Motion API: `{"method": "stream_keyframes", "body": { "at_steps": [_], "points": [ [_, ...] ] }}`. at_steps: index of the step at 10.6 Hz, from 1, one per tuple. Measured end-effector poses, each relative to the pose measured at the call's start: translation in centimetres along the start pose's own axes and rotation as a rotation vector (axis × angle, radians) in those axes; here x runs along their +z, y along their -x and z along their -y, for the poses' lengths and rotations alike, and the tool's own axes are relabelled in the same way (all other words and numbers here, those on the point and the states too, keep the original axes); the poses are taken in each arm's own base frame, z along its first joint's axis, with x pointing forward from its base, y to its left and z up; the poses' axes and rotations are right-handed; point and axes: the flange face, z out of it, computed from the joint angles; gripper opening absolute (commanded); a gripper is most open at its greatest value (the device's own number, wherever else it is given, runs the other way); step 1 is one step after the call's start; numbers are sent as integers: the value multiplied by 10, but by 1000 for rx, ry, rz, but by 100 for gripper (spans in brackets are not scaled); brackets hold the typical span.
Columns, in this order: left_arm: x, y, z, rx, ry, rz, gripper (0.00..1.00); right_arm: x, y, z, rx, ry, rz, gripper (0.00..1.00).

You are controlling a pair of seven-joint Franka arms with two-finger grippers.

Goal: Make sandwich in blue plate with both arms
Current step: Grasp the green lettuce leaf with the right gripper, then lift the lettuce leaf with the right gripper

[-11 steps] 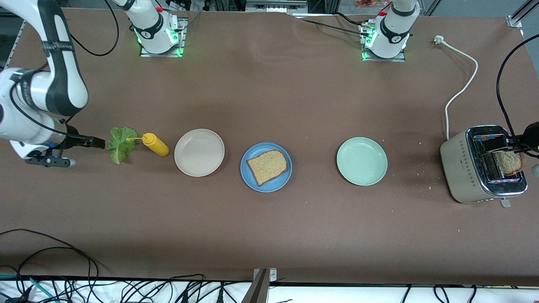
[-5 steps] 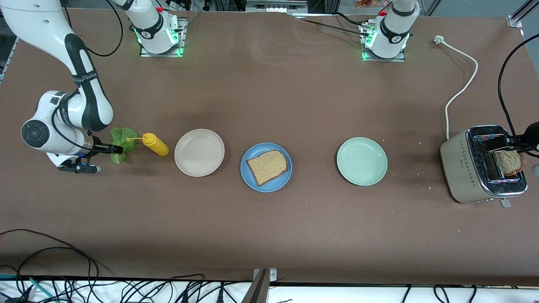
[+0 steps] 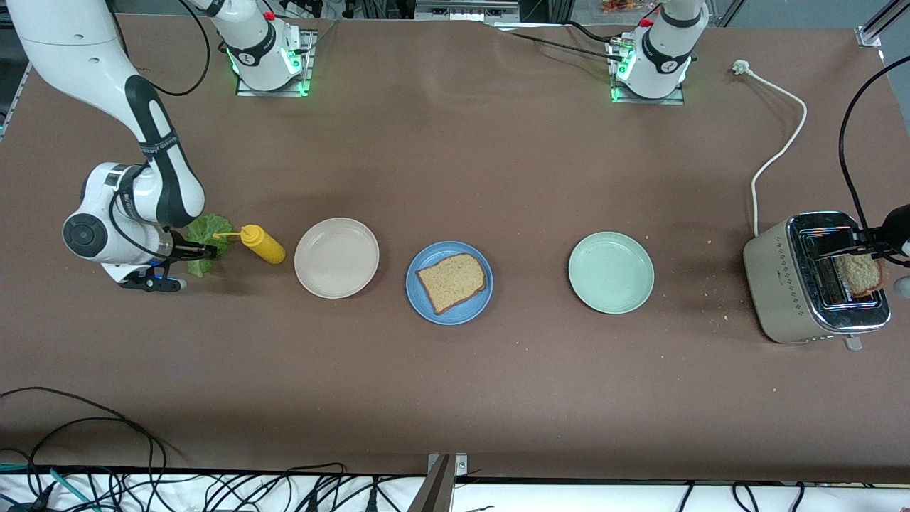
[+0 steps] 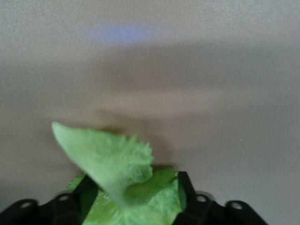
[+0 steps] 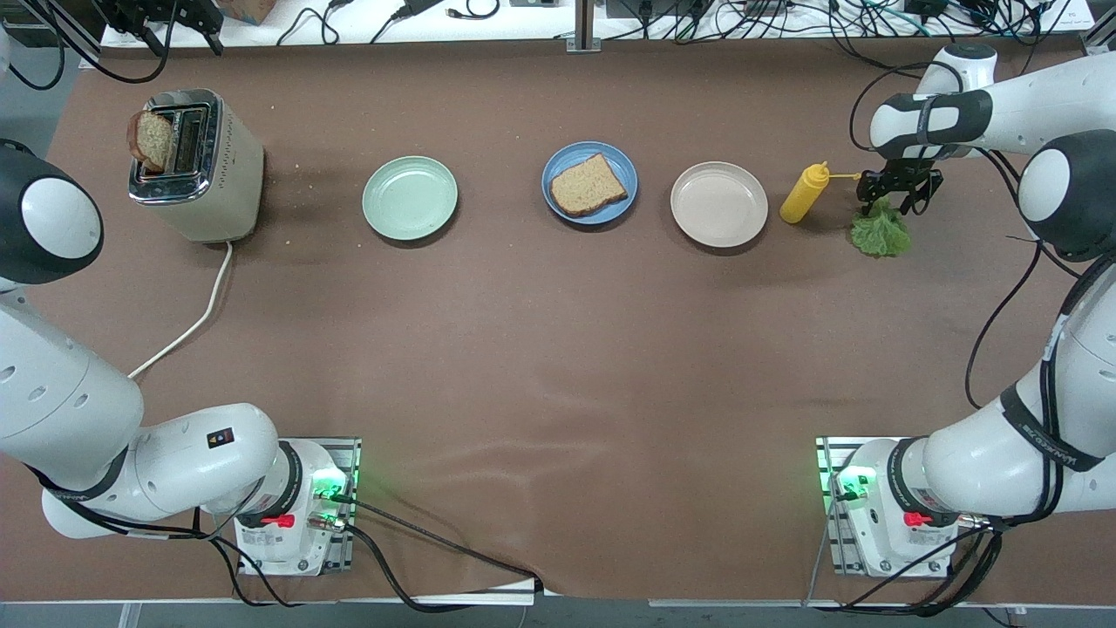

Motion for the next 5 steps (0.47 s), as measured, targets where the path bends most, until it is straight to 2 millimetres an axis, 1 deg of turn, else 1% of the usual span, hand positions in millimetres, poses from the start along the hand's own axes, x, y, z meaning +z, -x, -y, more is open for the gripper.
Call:
{"method": "stream_keyframes", "body": {
  "at_steps": [1, 2, 5],
  "points": [
    [-3, 1, 0, 0, -1, -4, 100, 0, 0, 1, -2, 0, 1, 4],
    [-6, 2, -1, 0, -3, -9, 100, 0, 0, 1, -4, 0, 0, 1],
    [-8, 3, 0, 0, -5, -12, 100, -5, -2, 0, -8, 0, -9, 0]
  ]
}}
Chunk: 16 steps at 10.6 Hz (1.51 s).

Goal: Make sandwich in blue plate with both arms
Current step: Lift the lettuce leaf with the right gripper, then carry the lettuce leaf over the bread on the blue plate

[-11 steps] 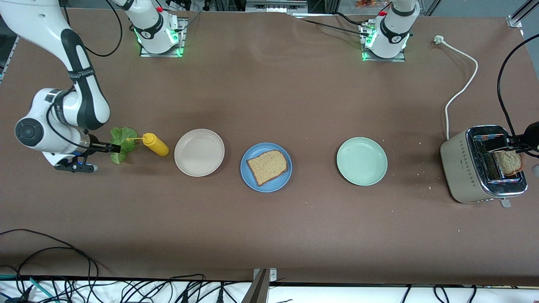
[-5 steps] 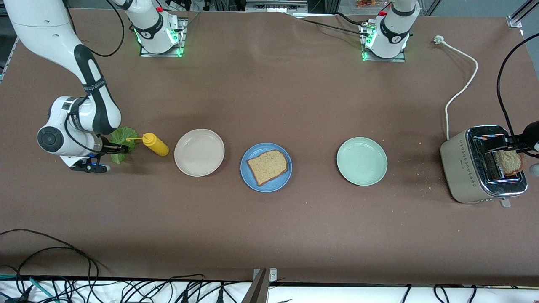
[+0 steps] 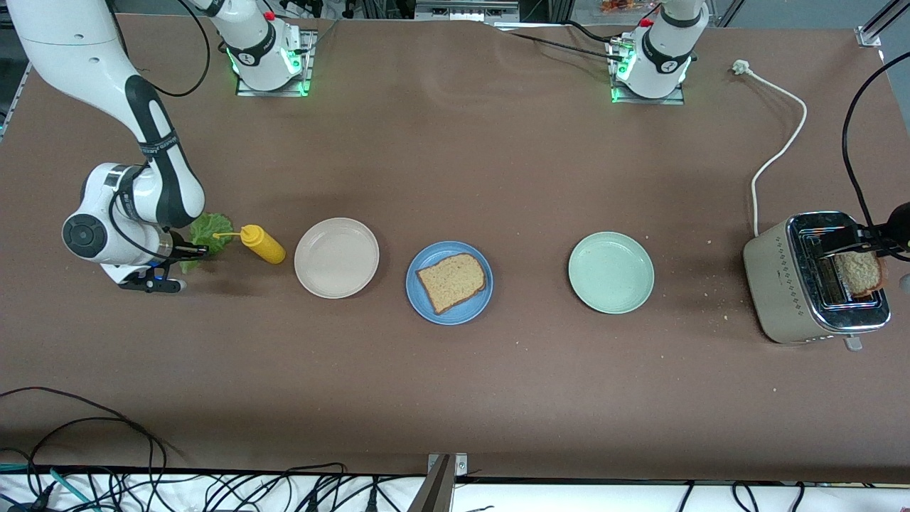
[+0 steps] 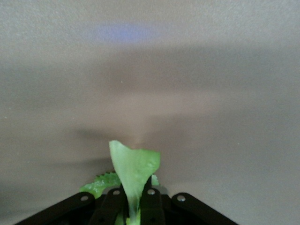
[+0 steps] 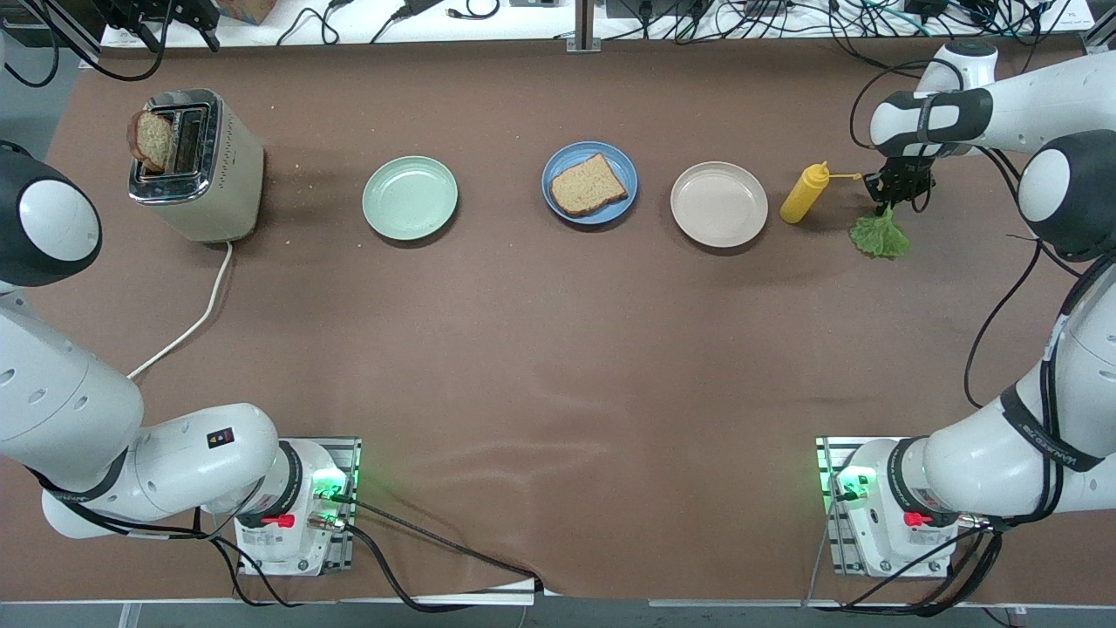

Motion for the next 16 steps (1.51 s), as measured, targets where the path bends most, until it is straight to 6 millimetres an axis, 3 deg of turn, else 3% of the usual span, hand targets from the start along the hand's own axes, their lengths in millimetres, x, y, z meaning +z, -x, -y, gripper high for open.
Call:
{"method": "stream_keyframes", "body": {
  "at_steps": [4, 9, 12, 16],
  "points": [
    [1, 0, 2, 34, 0, 2, 100, -29, -12, -6, -30, 0, 14, 0],
    [3, 1, 2, 39, 1, 8, 100, -52, -19, -43, -63, -14, 39, 0],
    [5, 1, 2, 39, 1, 12, 100, -101, -22, -60, -60, -33, 125, 0],
    [5, 1, 2, 39, 1, 12, 100, -174, -5, -56, -58, -94, 274, 0]
  ]
}}
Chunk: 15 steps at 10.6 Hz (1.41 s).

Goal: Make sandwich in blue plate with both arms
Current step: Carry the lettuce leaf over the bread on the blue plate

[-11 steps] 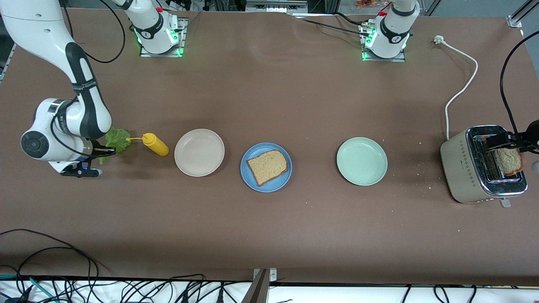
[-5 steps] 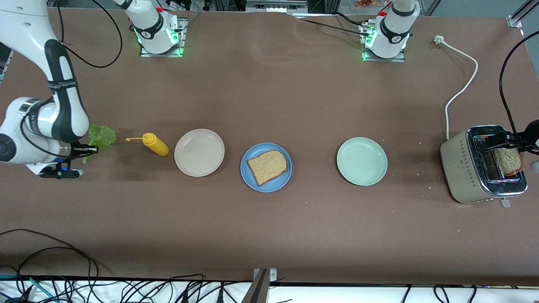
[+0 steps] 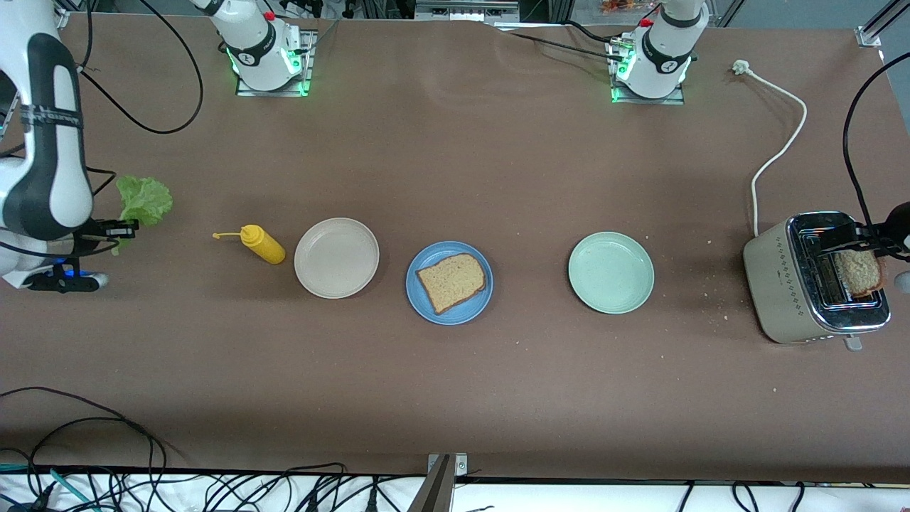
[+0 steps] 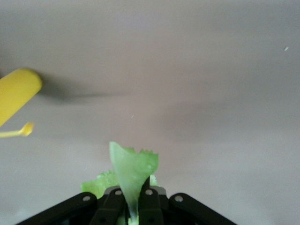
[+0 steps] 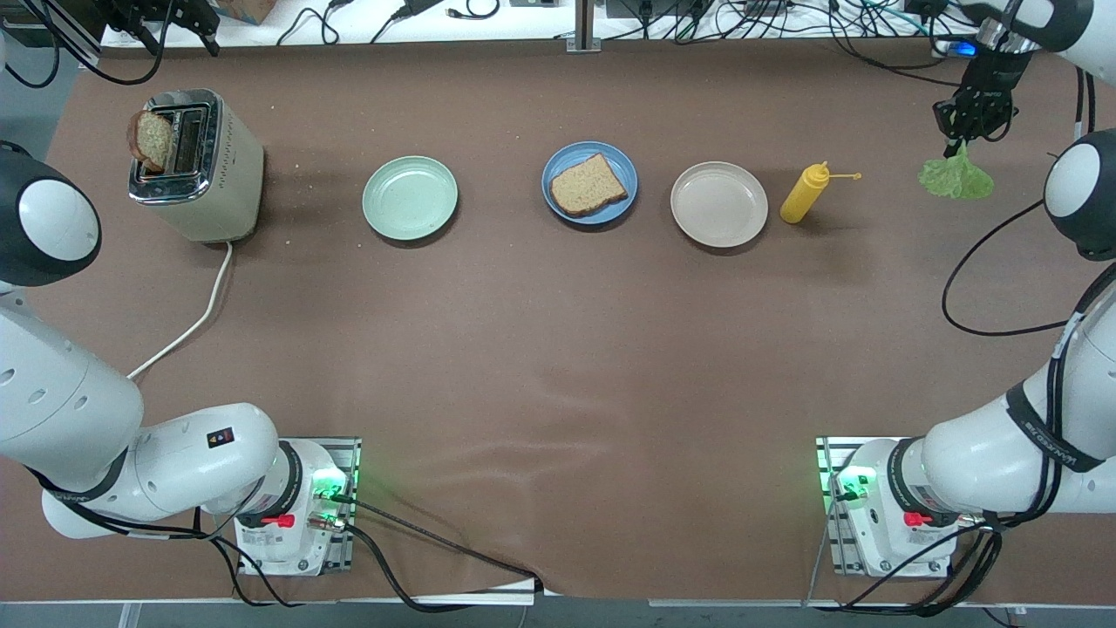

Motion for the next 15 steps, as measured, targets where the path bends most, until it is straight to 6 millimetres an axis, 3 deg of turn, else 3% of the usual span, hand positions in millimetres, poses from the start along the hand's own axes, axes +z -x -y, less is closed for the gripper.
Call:
{"method": "stream_keyframes", "body": {
  "at_steps": [3, 5, 8, 11, 13, 15],
  "points": [
    [0, 0, 0, 0, 0, 0, 100, -34, 30, 17, 0, -94, 67, 0],
    [0, 0, 0, 0, 0, 0, 100, -61, 42, 47, 26, -118, 54, 0],
    [0, 0, 0, 0, 0, 0, 100, -82, 46, 141, 109, -82, 27, 0],
    [0, 0, 1, -2, 0, 1, 100, -82, 50, 247, 187, -63, -30, 0],
    [0, 0, 2, -2, 0, 1, 100, -78, 46, 294, 237, -131, -68, 0],
    [0, 0, 2, -3, 0, 1, 100, -66, 29, 333, 361, -223, -103, 0]
  ]
}}
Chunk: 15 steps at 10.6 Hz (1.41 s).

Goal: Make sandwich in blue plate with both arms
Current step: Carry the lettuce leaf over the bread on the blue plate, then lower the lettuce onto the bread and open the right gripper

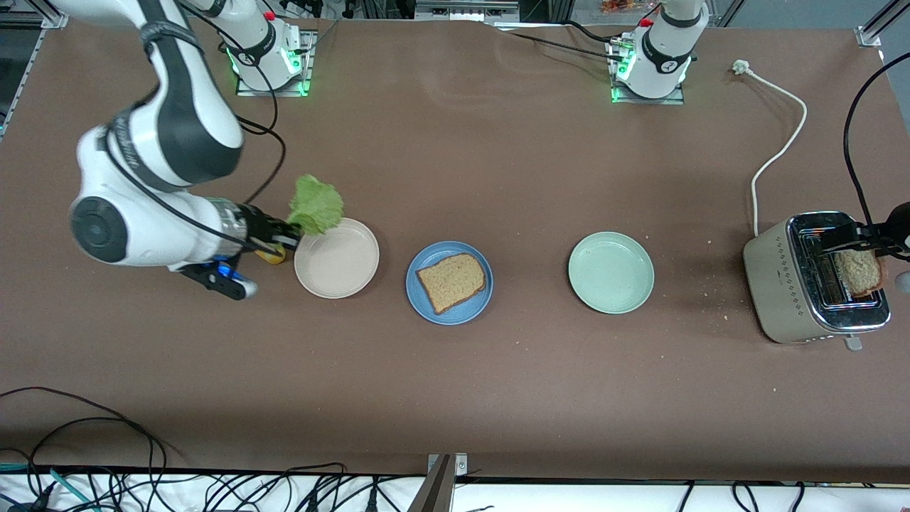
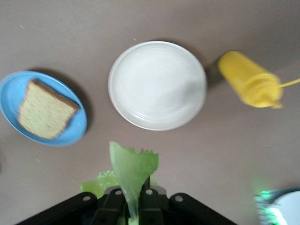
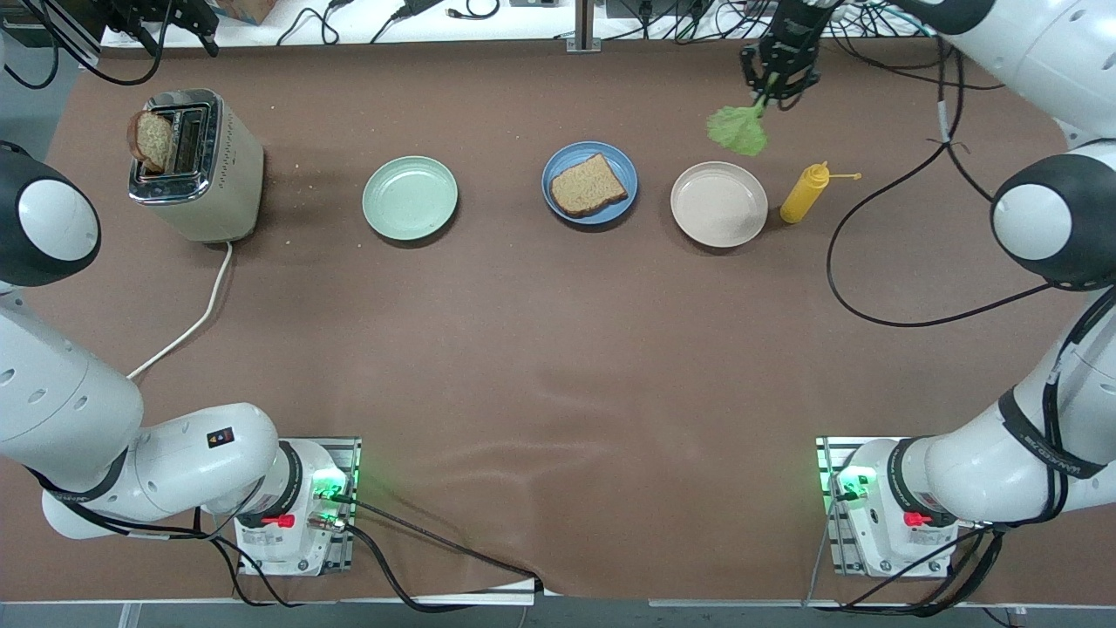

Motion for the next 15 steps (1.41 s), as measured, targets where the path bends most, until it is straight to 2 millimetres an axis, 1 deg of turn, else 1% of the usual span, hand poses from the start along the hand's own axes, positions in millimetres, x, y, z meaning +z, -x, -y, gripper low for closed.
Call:
{"method": "stream_keyframes", "body": {
  "at_steps": [1, 3, 5, 6, 7, 8, 9, 10, 11, 12, 13, 14, 15],
  "points": [
    [0, 0, 0, -1, 0, 0, 100, 19, 1, 27, 72, -34, -33, 0],
    [0, 0, 0, 0, 0, 1, 100, 70, 12, 84, 182, -89, -86, 0],
    [0, 0, 0, 0, 0, 1, 100, 120, 24, 130, 270, -152, -128, 0],
    [0, 0, 0, 0, 0, 1, 100, 146, 29, 148, 300, -182, -145, 0],
    [0, 0, 0, 0, 0, 1, 100, 175, 33, 162, 323, -200, -153, 0],
    [0, 0, 0, 0, 0, 1, 100, 200, 34, 172, 331, -214, -163, 0],
    [0, 0, 0, 0, 0, 1, 100, 217, 31, 177, 332, -234, -177, 0],
    [0, 0, 0, 0, 0, 1, 100, 225, 27, 178, 334, -246, -186, 0],
    [0, 0, 0, 0, 0, 0, 100, 228, 23, 177, 329, -242, -198, 11],
    [0, 0, 0, 0, 0, 0, 100, 229, 21, 176, 316, -231, -218, 66],
    [0, 0, 0, 0, 0, 0, 100, 231, 20, 175, 299, -216, -240, 81],
    [0, 0, 0, 0, 0, 0, 100, 231, 19, 176, 286, -218, -261, 93],
    [0, 0, 0, 0, 0, 0, 100, 229, 19, 177, 279, -226, -274, 100]
  ]
}}
